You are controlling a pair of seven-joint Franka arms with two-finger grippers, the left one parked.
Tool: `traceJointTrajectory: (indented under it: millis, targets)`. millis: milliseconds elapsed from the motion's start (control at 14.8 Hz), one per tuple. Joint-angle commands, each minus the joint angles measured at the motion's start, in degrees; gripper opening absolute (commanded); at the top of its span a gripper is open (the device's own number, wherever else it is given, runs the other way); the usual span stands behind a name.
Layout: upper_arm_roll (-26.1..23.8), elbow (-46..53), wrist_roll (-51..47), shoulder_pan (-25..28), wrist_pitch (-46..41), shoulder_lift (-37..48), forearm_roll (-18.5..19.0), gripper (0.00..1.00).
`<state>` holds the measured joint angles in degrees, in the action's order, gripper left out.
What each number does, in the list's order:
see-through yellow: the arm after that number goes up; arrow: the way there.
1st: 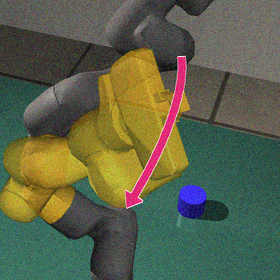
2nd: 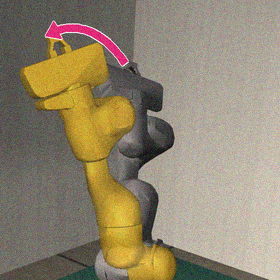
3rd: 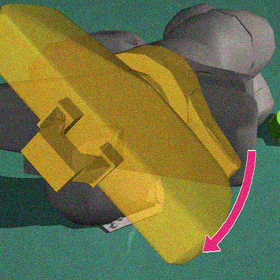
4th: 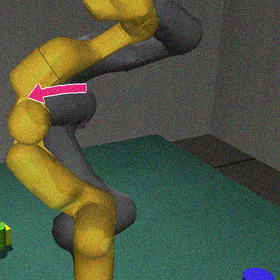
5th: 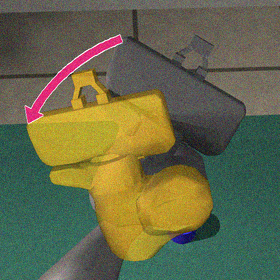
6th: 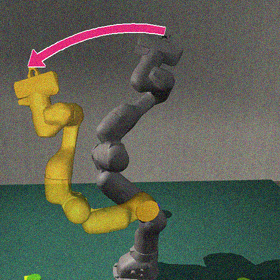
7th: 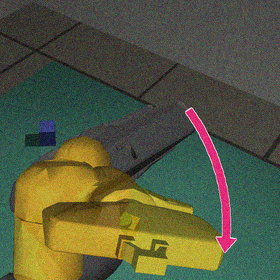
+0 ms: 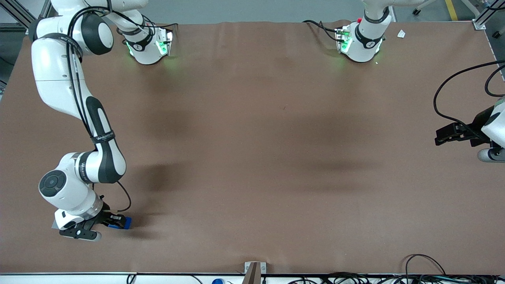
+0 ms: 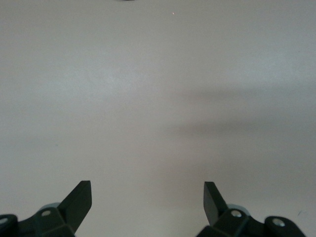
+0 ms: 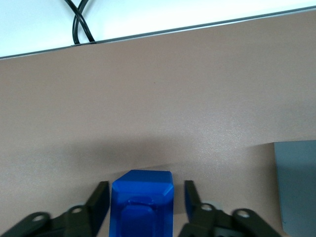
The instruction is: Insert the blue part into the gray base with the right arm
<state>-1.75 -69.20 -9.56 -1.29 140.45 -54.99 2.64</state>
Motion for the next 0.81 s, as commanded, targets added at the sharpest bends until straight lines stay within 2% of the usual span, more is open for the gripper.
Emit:
traceJointTrajectory:
  millis: [0, 203, 473, 743]
  targets:
    - [0.43, -1.2, -1.25, 0.06, 0.79, 0.68, 0.79, 1.0]
    - [0.34, -1.2, -1.16, -0.29, -0.08, 2.07, 0.44, 1.0]
    - [0.34, -2.16, -0.99, -1.35, -5.53, 5.67, 0.26, 1.0]
    - [0.34, -12.24, 1.55, -3.37, -7.83, 16.46, 0.26, 1.0]
